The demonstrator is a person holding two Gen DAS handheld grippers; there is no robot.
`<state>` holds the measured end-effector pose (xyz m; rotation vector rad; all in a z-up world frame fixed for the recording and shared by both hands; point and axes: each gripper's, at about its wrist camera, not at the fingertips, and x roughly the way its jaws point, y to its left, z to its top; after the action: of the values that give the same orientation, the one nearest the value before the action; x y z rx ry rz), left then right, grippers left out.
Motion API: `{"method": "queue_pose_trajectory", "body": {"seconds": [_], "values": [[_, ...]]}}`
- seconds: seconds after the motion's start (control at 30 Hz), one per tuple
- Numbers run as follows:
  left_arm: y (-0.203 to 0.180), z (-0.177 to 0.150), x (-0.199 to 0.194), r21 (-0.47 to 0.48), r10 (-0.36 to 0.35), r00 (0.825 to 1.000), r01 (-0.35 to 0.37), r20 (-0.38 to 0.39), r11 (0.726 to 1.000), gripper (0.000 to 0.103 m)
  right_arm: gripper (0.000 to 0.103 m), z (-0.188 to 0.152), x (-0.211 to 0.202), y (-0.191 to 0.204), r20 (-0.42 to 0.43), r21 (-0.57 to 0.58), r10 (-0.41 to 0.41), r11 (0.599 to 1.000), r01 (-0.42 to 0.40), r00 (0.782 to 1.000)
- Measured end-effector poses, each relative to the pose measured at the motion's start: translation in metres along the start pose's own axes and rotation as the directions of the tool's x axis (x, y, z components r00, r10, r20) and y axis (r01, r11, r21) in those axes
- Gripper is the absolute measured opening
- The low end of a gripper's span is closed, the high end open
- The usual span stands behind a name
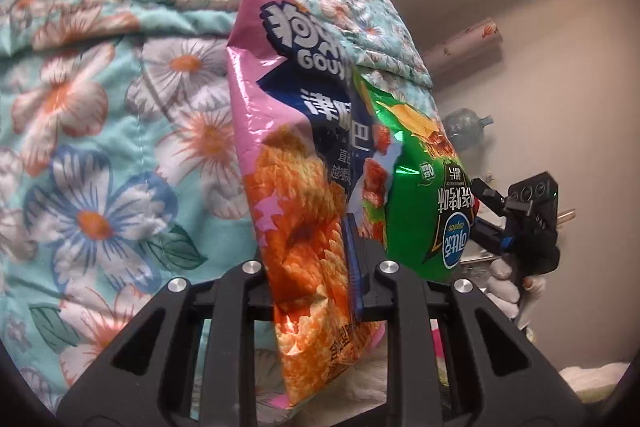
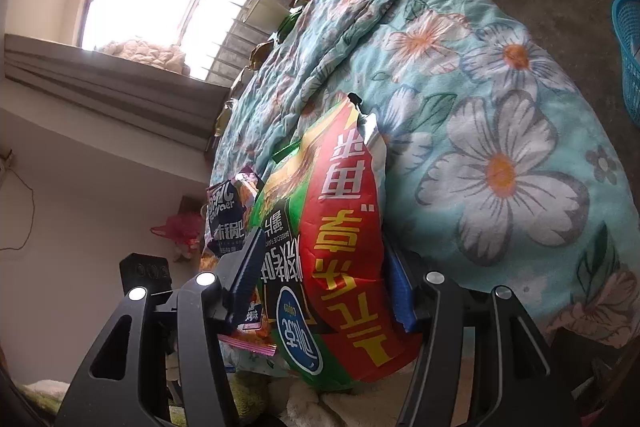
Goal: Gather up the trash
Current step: 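Lift both bags and carry them over the blue wastebasket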
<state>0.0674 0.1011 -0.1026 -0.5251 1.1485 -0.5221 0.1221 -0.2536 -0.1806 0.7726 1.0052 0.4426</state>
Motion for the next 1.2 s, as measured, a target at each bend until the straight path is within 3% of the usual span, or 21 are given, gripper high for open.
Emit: {"method": "queue_pose_trajectory", "body": {"seconds": [0.17, 0.27, 0.53, 1.0, 1.1, 1.2], "values": [[-0.023, 0.005, -0.005, 0.11, 0.1, 0.994, -0.104, 0.044, 0.988, 0.018, 0.039, -0.001, 0.005, 0.014, -0.005, -0.041, -0.014, 0.999, 0.014, 1.0], [-0.038, 0.005, -0.008, 0.162, 0.141, 0.987, -0.152, 0.079, 0.975, 0.01, 0.032, -0.001, 0.003, 0.019, 0.004, -0.055, -0.017, 0.998, 0.017, 1.0], [-0.075, 0.004, -0.012, 0.275, 0.19, 0.97, -0.227, 0.154, 0.934, 0.005, 0.029, 0.0, -0.016, 0.034, 0.074, -0.101, -0.025, 0.994, 0.032, 0.997], [-0.133, 0.015, -0.007, 0.4, 0.174, 0.956, -0.259, 0.238, 0.879, 0.002, 0.029, 0.007, -0.078, 0.021, 0.234, -0.084, -0.019, 0.996, 0.039, 0.972], [-0.152, 0.018, -0.005, 0.444, 0.145, 0.958, -0.245, 0.247, 0.862, 0.002, 0.029, 0.01, -0.101, 0.018, 0.299, -0.081, -0.029, 0.995, 0.056, 0.954], [-0.176, 0.027, -0.001, 0.496, 0.096, 0.963, -0.215, 0.253, 0.842, 0.002, 0.029, 0.015, -0.135, 0.014, 0.387, -0.063, -0.067, 0.993, 0.099, 0.92]]}}
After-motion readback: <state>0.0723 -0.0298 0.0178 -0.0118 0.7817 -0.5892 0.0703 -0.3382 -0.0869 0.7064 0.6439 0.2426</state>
